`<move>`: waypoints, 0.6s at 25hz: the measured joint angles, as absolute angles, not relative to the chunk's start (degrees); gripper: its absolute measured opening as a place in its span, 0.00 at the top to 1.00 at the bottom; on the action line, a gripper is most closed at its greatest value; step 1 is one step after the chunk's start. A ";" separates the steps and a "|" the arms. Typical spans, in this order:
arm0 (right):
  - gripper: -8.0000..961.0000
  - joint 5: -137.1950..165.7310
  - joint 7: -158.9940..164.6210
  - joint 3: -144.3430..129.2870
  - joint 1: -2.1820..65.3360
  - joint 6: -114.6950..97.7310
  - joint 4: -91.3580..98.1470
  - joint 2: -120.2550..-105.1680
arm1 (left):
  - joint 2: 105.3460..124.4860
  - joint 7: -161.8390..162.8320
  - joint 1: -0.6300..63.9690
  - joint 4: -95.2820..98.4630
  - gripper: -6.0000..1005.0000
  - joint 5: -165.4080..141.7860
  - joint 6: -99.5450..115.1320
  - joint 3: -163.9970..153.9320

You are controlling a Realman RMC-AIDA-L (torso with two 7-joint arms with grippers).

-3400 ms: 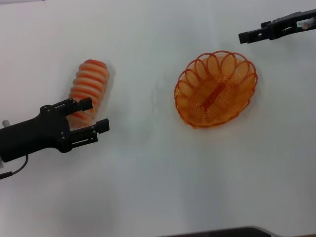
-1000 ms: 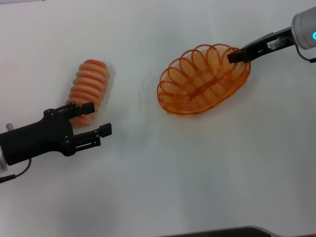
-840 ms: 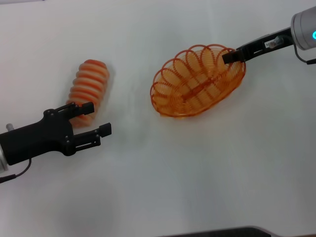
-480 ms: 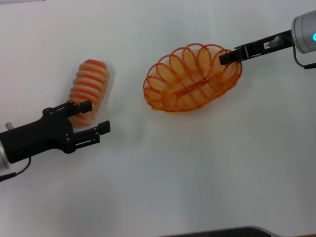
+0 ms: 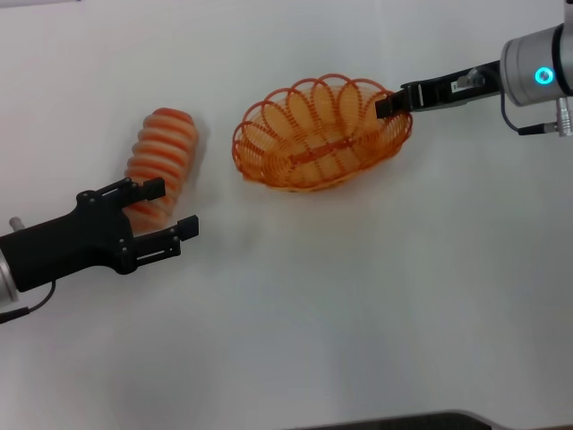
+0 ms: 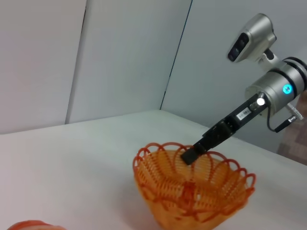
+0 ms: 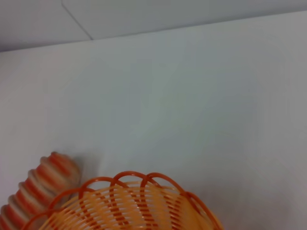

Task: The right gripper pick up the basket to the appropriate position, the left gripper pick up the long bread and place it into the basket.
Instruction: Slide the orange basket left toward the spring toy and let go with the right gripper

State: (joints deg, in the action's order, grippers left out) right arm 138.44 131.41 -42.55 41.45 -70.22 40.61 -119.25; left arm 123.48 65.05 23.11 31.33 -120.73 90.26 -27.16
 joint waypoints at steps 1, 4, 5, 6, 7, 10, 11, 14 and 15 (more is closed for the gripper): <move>0.89 138.44 131.52 -42.68 41.44 -69.46 40.28 -119.44 | 123.48 64.88 23.15 31.35 0.19 -120.73 90.25 -27.16; 0.89 137.42 131.19 -42.94 41.35 -66.81 38.74 -119.65 | 123.48 64.42 23.21 31.37 0.19 -120.73 90.22 -27.16; 0.89 136.66 130.88 -42.98 41.21 -66.15 38.40 -119.68 | 123.48 64.34 23.20 31.38 0.19 -120.73 90.20 -27.16; 0.89 135.86 130.55 -43.05 41.02 -65.51 38.09 -119.70 | 123.48 64.32 23.21 31.38 0.19 -120.70 90.20 -27.16; 0.89 135.03 130.31 -43.17 40.82 -65.11 37.89 -119.70 | 123.48 64.32 23.21 31.38 0.19 -120.67 90.19 -27.16; 0.89 133.13 129.85 -43.49 40.22 -64.77 37.65 -119.71 | 123.48 64.32 23.17 31.38 0.19 -120.63 90.17 -27.16; 0.89 132.45 129.66 -43.59 40.04 -64.74 37.52 -119.71 | 123.48 64.32 23.16 31.38 0.19 -120.63 90.17 -27.16; 0.88 130.84 129.16 -43.66 39.61 -64.56 36.77 -119.71 | 123.48 64.32 23.20 31.38 0.19 -120.60 90.17 -27.16; 0.88 130.52 129.05 -43.66 39.54 -64.49 36.40 -119.71 | 123.48 64.32 23.22 31.38 0.19 -120.60 90.17 -27.16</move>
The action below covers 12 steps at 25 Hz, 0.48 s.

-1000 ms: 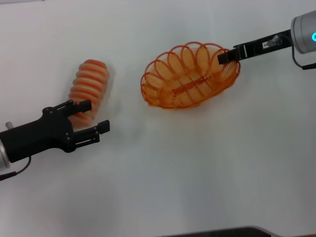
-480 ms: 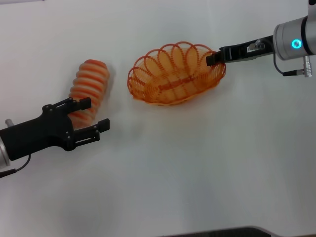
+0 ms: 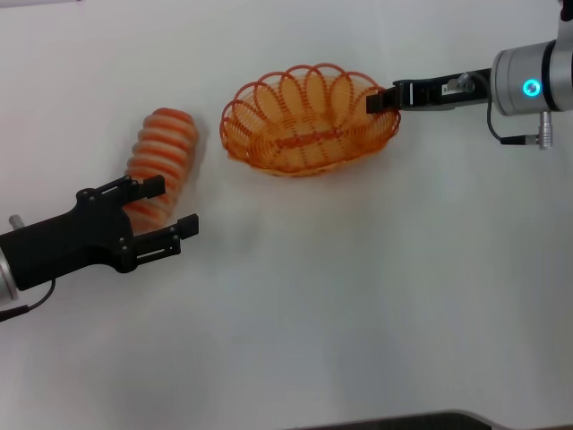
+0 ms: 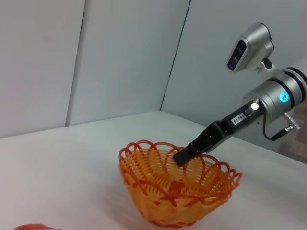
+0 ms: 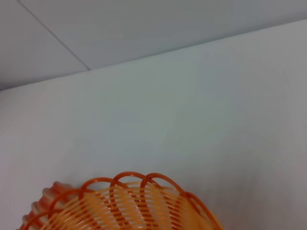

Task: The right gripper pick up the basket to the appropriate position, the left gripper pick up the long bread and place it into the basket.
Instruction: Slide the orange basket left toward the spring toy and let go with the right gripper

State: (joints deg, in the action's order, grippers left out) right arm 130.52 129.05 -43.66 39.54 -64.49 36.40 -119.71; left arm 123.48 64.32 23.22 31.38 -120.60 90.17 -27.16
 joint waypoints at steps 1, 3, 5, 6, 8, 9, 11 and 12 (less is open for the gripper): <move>0.88 130.22 128.98 -43.66 39.48 -64.40 36.07 -119.71 | 123.48 64.32 23.24 31.38 0.19 -120.60 90.17 -27.16; 0.88 129.72 128.93 -43.66 39.42 -64.32 35.41 -119.71 | 123.48 64.32 23.23 31.38 0.19 -120.60 90.17 -27.16; 0.88 129.56 129.19 -43.61 39.39 -64.02 34.76 -119.71 | 123.48 64.32 23.20 31.38 0.19 -120.60 90.17 -27.16; 0.88 129.55 129.44 -43.46 39.37 -63.89 34.38 -119.71 | 123.48 64.33 23.17 31.38 0.19 -120.63 90.17 -27.15; 0.88 129.55 129.77 -43.21 39.30 -63.62 34.01 -119.71 | 123.48 64.33 23.19 31.38 0.19 -120.84 90.17 -27.16; 0.88 129.55 130.04 -43.14 39.26 -63.48 33.90 -119.71 | 123.48 64.33 23.19 31.38 0.19 -120.93 90.17 -27.16; 0.88 129.55 130.61 -43.14 39.23 -62.88 33.66 -119.71 | 123.48 64.33 23.18 31.37 0.19 -120.97 90.18 -27.16; 0.88 129.54 130.94 -43.19 39.20 -62.44 33.54 -119.71 | 123.48 64.33 23.16 31.37 0.19 -120.98 90.17 -27.16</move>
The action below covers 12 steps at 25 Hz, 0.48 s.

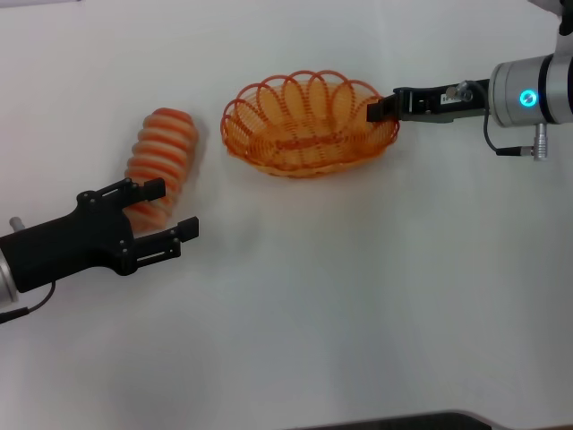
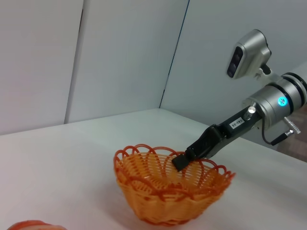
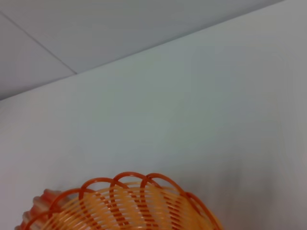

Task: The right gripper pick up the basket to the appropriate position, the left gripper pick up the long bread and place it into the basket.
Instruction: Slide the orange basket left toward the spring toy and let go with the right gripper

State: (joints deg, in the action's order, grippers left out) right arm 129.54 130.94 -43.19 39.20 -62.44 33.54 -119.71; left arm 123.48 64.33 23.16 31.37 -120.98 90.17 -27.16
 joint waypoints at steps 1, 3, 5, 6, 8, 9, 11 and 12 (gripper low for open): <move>0.88 129.55 131.24 -43.30 39.20 -62.07 33.46 -119.71 | 123.48 64.33 23.16 31.38 0.19 -120.99 90.18 -27.16; 0.88 129.55 131.91 -43.53 39.20 -61.76 33.42 -119.71 | 123.48 64.33 23.15 31.38 0.19 -121.00 90.17 -27.16; 0.88 129.54 132.40 -43.60 39.24 -61.70 33.38 -119.71 | 123.48 64.33 23.14 31.37 0.19 -121.02 90.18 -27.16; 0.88 129.55 132.58 -43.60 39.28 -61.70 33.36 -119.71 | 123.48 64.33 23.14 31.37 0.19 -121.02 90.18 -27.16; 0.88 129.55 132.85 -43.60 39.36 -61.65 33.33 -119.71 | 123.48 64.09 23.06 31.37 0.19 -121.03 90.18 -27.16; 0.88 129.55 132.92 -43.60 39.40 -61.52 33.29 -119.71 | 123.48 63.94 23.00 31.37 0.19 -121.03 90.18 -27.16; 0.87 129.55 133.12 -43.60 39.46 -60.98 32.83 -119.70 | 123.48 63.80 22.96 31.38 0.19 -121.03 90.18 -27.16; 0.87 129.55 133.28 -43.59 39.50 -60.60 32.44 -119.71 | 123.48 63.79 22.95 31.37 0.19 -121.03 90.18 -27.16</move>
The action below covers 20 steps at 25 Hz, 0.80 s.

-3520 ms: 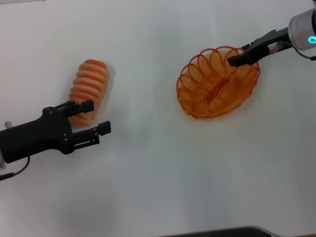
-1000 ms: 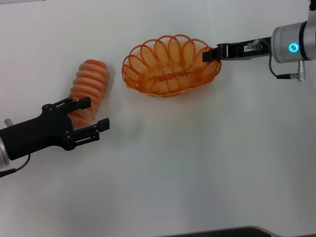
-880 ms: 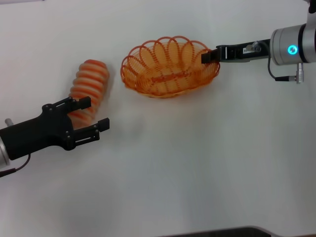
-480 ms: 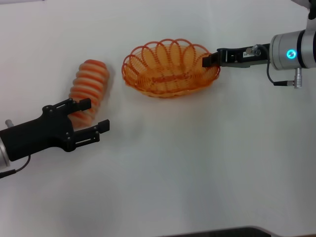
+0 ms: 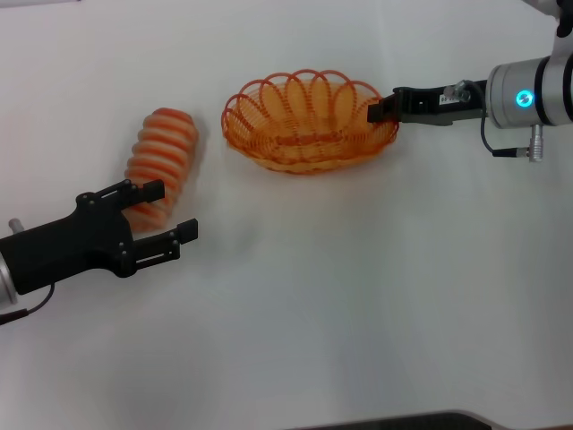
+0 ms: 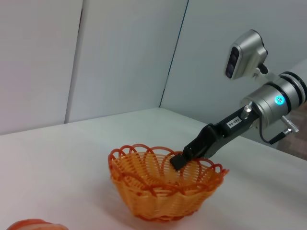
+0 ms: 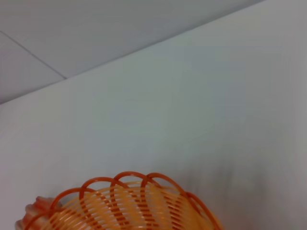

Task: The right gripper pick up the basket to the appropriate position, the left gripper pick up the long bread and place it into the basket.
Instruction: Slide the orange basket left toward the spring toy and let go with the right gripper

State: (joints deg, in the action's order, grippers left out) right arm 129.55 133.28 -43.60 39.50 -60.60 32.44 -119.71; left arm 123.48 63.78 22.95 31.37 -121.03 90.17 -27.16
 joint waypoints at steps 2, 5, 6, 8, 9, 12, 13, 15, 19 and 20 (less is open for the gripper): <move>0.87 129.55 133.46 -43.60 39.63 -60.14 31.88 -119.70 | 123.48 63.76 22.94 31.37 0.19 -121.03 90.18 -27.16; 0.87 129.55 133.47 -43.61 39.81 -59.66 31.13 -119.71 | 123.48 63.73 22.92 31.37 0.19 -121.06 90.18 -27.16; 0.87 129.55 133.46 -43.64 39.83 -59.46 30.96 -119.70 | 123.48 63.69 22.90 31.37 0.19 -121.07 90.18 -27.16; 0.87 129.55 133.38 -43.71 39.87 -59.02 30.57 -119.74 | 123.48 63.59 22.86 31.37 0.19 -121.08 90.18 -27.16; 0.87 129.55 133.36 -43.72 39.87 -58.82 30.39 -119.76 | 123.48 63.58 22.86 31.37 0.19 -121.09 90.18 -27.16; 0.87 129.55 133.35 -43.74 39.89 -58.65 30.14 -119.79 | 123.48 63.56 22.90 31.38 0.19 -121.11 90.18 -27.16; 0.87 129.55 133.39 -43.72 39.90 -58.65 30.11 -119.79 | 123.48 63.56 22.94 31.37 0.19 -121.13 90.18 -27.16; 0.87 129.24 133.43 -43.57 39.90 -58.65 30.07 -119.79 | 123.48 63.48 23.00 31.37 0.19 -121.18 90.18 -27.16; 0.87 126.52 133.04 -43.75 39.43 -58.95 30.03 -119.71 | 123.48 63.13 23.01 31.37 0.19 -121.22 90.17 -27.15; 0.87 126.20 132.99 -43.76 39.38 -58.95 30.04 -119.63 | 123.48 63.11 23.01 31.37 0.19 -121.22 90.15 -27.16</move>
State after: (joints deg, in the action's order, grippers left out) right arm 126.20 132.99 -43.76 39.38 -58.95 30.04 -119.63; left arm 123.48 63.11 23.01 31.37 -121.22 90.15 -27.16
